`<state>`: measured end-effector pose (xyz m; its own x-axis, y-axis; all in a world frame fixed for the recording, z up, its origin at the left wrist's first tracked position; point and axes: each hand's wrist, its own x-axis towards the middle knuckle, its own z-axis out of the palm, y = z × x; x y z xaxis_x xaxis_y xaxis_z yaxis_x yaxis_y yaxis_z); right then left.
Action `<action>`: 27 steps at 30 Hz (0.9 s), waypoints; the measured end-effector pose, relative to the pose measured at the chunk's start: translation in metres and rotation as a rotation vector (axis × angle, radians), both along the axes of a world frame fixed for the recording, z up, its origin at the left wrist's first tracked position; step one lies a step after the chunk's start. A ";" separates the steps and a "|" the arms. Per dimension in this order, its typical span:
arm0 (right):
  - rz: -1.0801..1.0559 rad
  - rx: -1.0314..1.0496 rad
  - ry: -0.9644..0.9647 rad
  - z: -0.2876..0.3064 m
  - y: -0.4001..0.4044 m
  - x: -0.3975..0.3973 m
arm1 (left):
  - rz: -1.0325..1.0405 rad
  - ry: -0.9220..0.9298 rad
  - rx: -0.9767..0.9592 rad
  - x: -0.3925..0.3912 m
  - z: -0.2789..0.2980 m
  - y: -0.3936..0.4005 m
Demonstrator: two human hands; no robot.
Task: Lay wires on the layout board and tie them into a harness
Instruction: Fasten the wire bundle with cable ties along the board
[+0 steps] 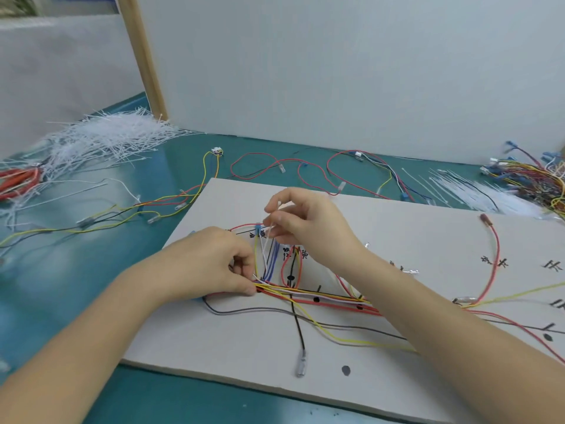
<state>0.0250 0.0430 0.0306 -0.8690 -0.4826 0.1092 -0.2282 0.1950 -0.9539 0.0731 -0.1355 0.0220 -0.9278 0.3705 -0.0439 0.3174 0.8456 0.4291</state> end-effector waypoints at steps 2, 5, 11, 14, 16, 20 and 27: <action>0.041 0.043 0.022 -0.007 -0.002 0.003 | 0.008 0.004 -0.011 0.001 -0.001 0.000; 0.089 0.054 0.023 -0.012 -0.005 0.004 | 0.015 0.021 -0.025 0.003 -0.001 0.001; 0.100 0.278 0.166 -0.015 -0.004 0.004 | 0.011 0.042 -0.067 0.003 -0.001 0.002; 0.115 0.371 0.342 -0.013 -0.003 0.007 | 0.014 0.048 -0.082 0.003 0.000 0.003; 0.131 0.432 0.405 -0.011 -0.002 0.007 | 0.019 0.051 -0.093 0.004 0.000 0.003; 0.179 0.475 0.396 -0.011 -0.002 0.010 | 0.020 0.066 -0.109 0.005 0.002 0.004; 0.135 0.488 0.474 -0.015 -0.002 0.011 | 0.012 0.070 -0.136 0.006 0.004 0.005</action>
<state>0.0361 0.0407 0.0160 -0.7096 -0.6741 0.2052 -0.6515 0.5167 -0.5555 0.0791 -0.1304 0.0264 -0.9345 0.3548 -0.0275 0.3325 0.8982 0.2875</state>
